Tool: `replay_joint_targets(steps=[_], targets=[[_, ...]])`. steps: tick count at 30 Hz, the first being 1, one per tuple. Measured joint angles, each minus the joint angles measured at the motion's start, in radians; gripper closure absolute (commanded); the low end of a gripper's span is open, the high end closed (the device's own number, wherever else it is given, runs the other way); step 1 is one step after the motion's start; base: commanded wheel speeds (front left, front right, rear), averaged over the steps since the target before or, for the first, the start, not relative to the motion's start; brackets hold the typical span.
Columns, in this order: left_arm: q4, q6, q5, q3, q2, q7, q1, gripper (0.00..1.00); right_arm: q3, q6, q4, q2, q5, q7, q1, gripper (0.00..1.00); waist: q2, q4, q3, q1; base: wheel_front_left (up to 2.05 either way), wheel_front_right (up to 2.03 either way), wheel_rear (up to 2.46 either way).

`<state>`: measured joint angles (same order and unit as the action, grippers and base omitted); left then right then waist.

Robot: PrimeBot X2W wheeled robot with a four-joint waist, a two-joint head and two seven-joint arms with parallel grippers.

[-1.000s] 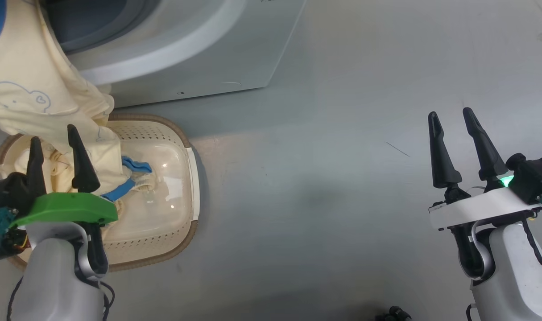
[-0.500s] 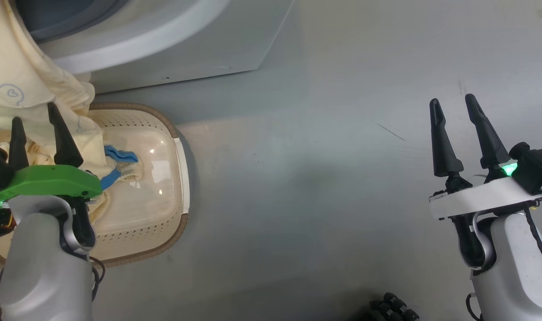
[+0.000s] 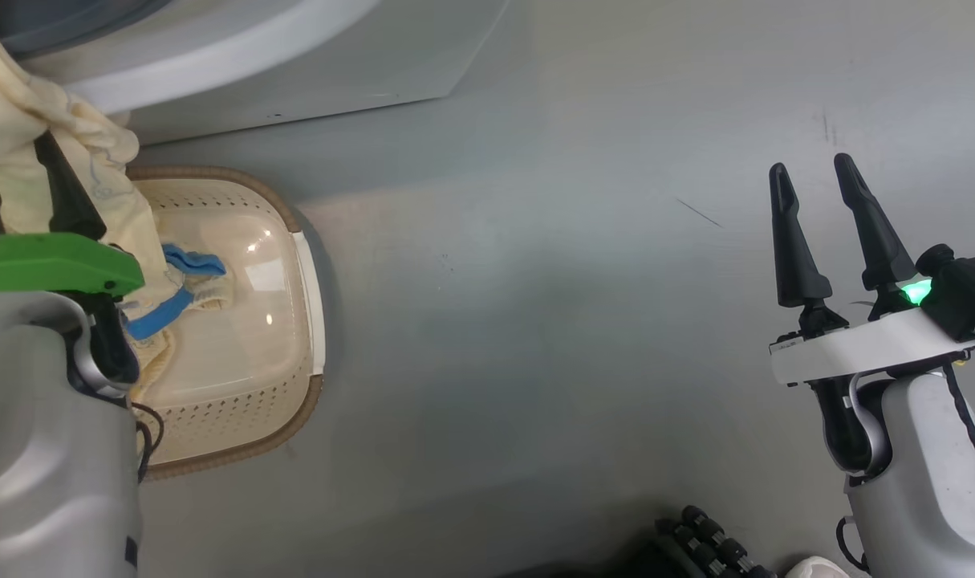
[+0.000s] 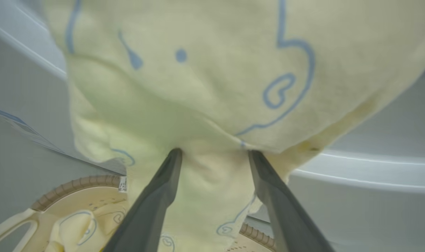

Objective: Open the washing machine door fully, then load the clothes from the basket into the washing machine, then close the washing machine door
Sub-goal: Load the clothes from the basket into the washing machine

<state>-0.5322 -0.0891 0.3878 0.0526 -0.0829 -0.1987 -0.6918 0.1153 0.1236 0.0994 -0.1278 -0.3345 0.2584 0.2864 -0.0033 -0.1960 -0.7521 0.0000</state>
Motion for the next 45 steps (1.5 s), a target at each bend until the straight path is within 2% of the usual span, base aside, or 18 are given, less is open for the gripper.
replay_joint_targets(steps=[10, 11, 12, 13, 20, 25, 33, 45], targets=[[-0.046, 0.016, 0.000, 0.016, -0.015, -0.033, -0.090, 0.00, 0.000, 0.000, -0.011, -0.005, 0.000, 0.000, 0.021, 0.00, 0.0000, -0.008, -0.045, 0.0000, 0.00, 0.00, 0.00], [-0.049, 0.016, 0.000, 0.020, -0.015, -0.041, -0.092, 0.34, 0.000, 0.000, -0.011, -0.005, 0.000, 0.000, 0.025, 0.00, 0.0000, -0.008, -0.049, 0.0000, 0.00, 0.00, 0.00], [-0.050, 0.016, 0.000, 0.022, -0.015, -0.048, -0.094, 0.85, 0.000, 0.000, -0.012, -0.005, 0.000, 0.000, 0.029, 0.00, 0.0000, -0.009, -0.052, 0.0000, 0.00, 0.00, 0.00], [-0.053, 0.016, 0.000, 0.022, -0.015, -0.053, -0.097, 1.00, 0.000, 0.000, -0.013, -0.005, 0.000, 0.000, 0.031, 0.00, 0.0000, -0.009, -0.056, 0.0000, 0.00, 0.00, 0.00], [-0.070, 0.031, -0.002, 0.034, -0.014, -0.067, -0.109, 1.00, 0.000, 0.000, -0.008, -0.004, 0.000, 0.000, 0.036, 0.00, 0.0000, -0.007, -0.062, 0.0000, 0.00, 0.00, 0.00], [-0.062, 0.036, 0.004, 0.047, 0.014, -0.065, -0.105, 1.00, -0.011, 0.000, -0.004, -0.005, 0.000, 0.000, 0.036, 0.00, 0.0000, 0.003, -0.048, 0.0000, 0.00, 0.00, 0.00], [0.097, 0.042, -0.011, 0.096, 0.034, -0.060, -0.037, 1.00, 0.001, 0.000, 0.003, -0.005, 0.000, 0.000, 0.036, 0.00, 0.0000, 0.030, -0.023, 0.0000, 0.00, 0.00, 0.00], [0.292, 0.062, -0.052, 0.074, 0.052, -0.060, 0.063, 1.00, 0.021, 0.000, 0.020, 0.007, -0.002, 0.000, 0.036, 0.00, 0.0000, 0.045, 0.020, 0.0000, 0.00, 0.00, 0.00]])
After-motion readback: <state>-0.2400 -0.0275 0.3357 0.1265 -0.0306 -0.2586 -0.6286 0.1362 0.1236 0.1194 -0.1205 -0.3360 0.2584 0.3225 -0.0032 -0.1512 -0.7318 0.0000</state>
